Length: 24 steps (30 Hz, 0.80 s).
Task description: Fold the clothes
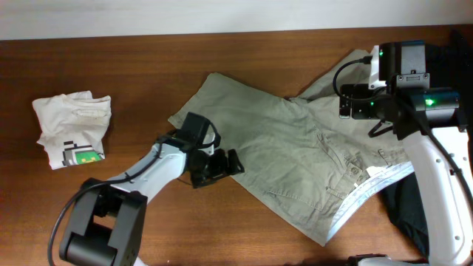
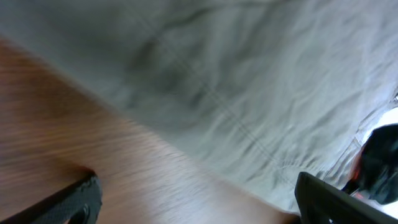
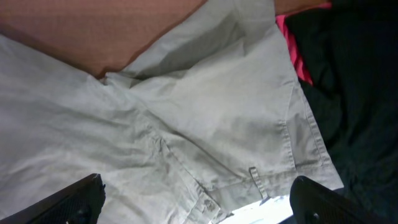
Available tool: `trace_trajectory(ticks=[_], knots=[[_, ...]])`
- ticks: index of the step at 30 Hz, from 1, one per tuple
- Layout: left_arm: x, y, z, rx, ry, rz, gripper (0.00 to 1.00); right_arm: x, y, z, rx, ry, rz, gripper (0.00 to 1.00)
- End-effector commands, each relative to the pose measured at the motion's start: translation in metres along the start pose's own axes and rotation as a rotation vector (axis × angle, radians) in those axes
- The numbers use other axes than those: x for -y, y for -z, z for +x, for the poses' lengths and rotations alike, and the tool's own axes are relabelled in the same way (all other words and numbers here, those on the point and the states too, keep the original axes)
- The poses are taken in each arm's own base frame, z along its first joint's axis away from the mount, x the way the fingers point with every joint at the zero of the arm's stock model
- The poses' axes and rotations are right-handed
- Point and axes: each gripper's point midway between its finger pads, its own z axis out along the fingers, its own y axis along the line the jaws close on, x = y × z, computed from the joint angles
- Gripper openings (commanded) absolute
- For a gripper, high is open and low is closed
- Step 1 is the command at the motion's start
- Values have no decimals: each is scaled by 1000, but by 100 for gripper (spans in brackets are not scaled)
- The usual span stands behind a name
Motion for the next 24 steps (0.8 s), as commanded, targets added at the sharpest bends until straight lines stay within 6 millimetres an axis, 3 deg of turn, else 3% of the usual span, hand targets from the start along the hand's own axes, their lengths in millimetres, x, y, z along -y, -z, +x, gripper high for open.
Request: trace_trajectory(ticks=[1, 3, 4, 5, 8, 9, 10, 11, 12, 13, 14, 15, 17, 18, 19, 21, 24], knots=[[-5, -36, 6, -39, 69, -26, 99, 4, 2, 0, 2, -14, 16, 99], [-1, -41, -12, 39, 24, -23, 56, 4, 2, 0, -1, -13, 16, 99], [-3, -39, -23, 86, 14, -37, 10, 5, 2, 1, -3, -13, 16, 99], [-8, -37, -30, 118, 17, -58, 1, 5, 2, 1, -5, -13, 17, 99], [-40, -14, -53, 177, 42, -126, 1, 5, 2, 2, -6, -13, 20, 99], [-52, 8, -77, 237, 22, -149, 0, 5, 2, 2, -6, -13, 20, 99], [-73, 55, -121, 357, 31, -206, 1, 5, 2, 2, -6, -13, 20, 99], [-81, 92, -153, 446, 24, -228, 1, 5, 2, 2, -6, -13, 20, 99], [-88, 147, -191, 571, 34, -242, 1, 5, 2, 2, -8, -12, 19, 99], [-90, 188, -212, 656, 56, -234, 1, 5, 2, 3, -12, -12, 20, 99], [-92, 226, -227, 726, 74, -227, 9, 5, 2, 5, -18, -11, 20, 99], [-95, 264, -230, 758, 109, -226, 99, 5, 2, 6, -22, -10, 20, 99], [-104, 248, -197, 603, 180, -243, 99, 5, 2, 7, -27, -9, 20, 99], [-113, 224, -158, 429, 238, -280, 99, 5, 2, 8, -33, -8, 21, 99], [-121, 213, -132, 323, 279, -318, 99, 5, 2, 10, -40, -7, 21, 99], [-130, 197, -97, 184, 331, -355, 99, 5, 2, 11, -46, -6, 21, 99], [-141, 149, -49, 5, 361, -389, 99, 6, 2, 14, -55, -5, 21, 99]])
